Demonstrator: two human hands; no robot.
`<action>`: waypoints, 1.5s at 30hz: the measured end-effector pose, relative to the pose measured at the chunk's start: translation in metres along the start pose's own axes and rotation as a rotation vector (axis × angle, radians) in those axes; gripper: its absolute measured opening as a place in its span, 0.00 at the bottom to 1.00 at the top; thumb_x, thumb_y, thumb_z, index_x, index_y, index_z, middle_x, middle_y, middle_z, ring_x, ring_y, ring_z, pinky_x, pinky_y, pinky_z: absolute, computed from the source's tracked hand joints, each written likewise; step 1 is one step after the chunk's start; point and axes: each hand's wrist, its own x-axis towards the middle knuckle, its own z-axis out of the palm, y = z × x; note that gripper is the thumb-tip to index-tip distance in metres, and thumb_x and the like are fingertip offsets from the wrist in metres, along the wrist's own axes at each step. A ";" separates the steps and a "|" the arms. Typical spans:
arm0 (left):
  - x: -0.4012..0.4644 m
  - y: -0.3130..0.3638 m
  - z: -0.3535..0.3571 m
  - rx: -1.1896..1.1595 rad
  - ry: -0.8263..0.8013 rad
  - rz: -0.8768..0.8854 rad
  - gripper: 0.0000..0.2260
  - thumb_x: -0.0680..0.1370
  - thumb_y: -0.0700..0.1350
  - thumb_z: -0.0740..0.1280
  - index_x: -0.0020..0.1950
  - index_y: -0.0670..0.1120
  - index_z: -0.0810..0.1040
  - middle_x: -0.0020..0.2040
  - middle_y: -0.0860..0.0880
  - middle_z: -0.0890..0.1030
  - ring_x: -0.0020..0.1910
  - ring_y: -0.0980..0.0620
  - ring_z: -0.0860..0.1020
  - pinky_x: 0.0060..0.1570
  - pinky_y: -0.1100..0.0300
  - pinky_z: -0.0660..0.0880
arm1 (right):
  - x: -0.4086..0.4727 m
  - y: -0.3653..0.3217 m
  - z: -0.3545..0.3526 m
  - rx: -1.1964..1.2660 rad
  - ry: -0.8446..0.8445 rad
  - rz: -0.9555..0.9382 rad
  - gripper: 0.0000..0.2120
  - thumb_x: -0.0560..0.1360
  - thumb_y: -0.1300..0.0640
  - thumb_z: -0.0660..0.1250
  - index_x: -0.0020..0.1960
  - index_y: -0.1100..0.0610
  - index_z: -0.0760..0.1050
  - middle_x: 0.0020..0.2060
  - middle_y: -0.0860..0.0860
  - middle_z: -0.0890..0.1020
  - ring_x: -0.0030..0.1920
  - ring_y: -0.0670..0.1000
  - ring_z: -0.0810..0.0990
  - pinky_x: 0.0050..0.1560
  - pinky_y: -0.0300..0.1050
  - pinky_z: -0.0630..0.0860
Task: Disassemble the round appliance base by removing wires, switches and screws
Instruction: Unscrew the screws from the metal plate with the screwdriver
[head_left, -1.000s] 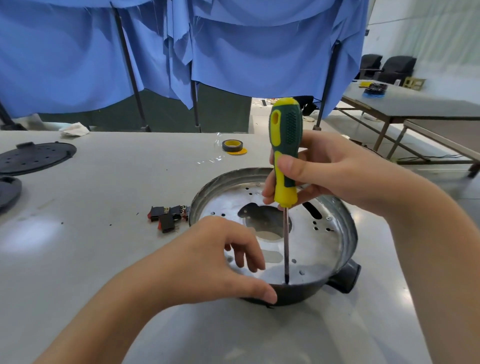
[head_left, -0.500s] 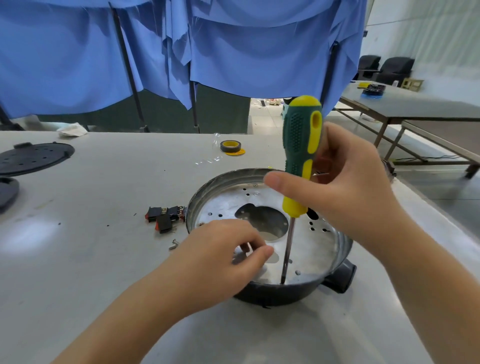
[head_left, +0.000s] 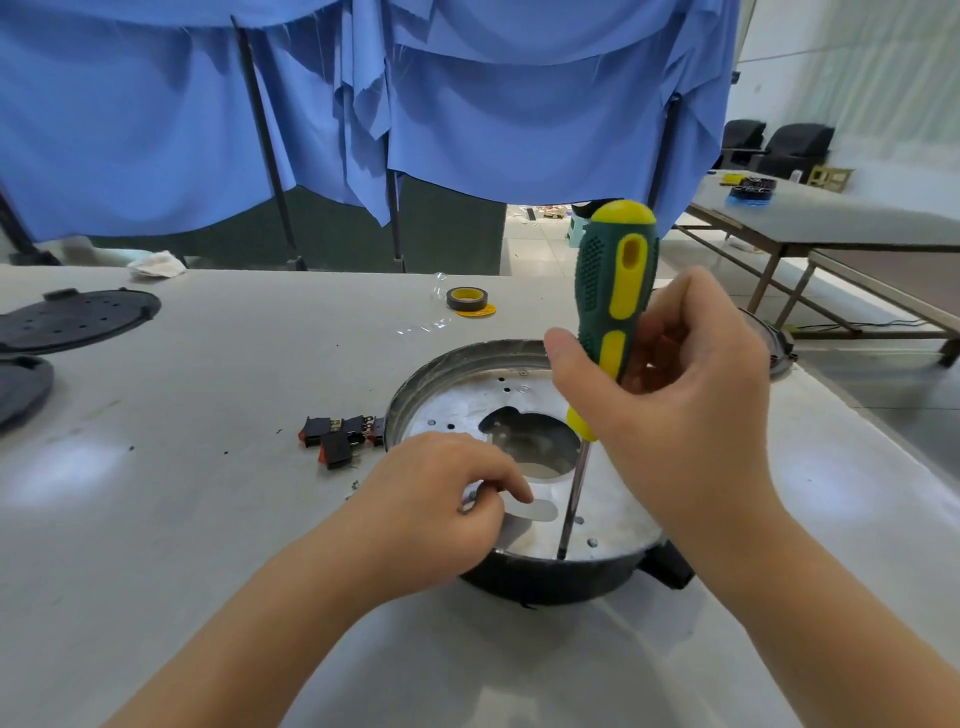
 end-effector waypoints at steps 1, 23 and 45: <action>0.000 -0.001 0.000 0.000 0.002 0.003 0.16 0.70 0.44 0.57 0.47 0.55 0.83 0.44 0.59 0.83 0.47 0.60 0.79 0.49 0.57 0.76 | 0.000 0.000 0.000 0.023 -0.021 0.002 0.18 0.67 0.48 0.73 0.38 0.55 0.66 0.34 0.44 0.77 0.29 0.46 0.74 0.28 0.31 0.70; -0.001 0.001 -0.001 0.022 -0.007 -0.002 0.19 0.70 0.45 0.55 0.48 0.56 0.84 0.44 0.58 0.84 0.47 0.58 0.78 0.48 0.57 0.75 | -0.001 0.002 -0.012 0.379 -0.167 0.247 0.20 0.61 0.51 0.74 0.43 0.58 0.68 0.35 0.45 0.83 0.34 0.47 0.85 0.32 0.35 0.78; -0.001 0.002 -0.001 0.031 0.001 0.022 0.18 0.68 0.42 0.56 0.47 0.54 0.84 0.44 0.58 0.84 0.46 0.58 0.79 0.47 0.57 0.76 | -0.002 0.004 0.000 0.592 -0.460 0.379 0.09 0.74 0.57 0.67 0.39 0.59 0.70 0.24 0.52 0.69 0.23 0.49 0.67 0.24 0.39 0.67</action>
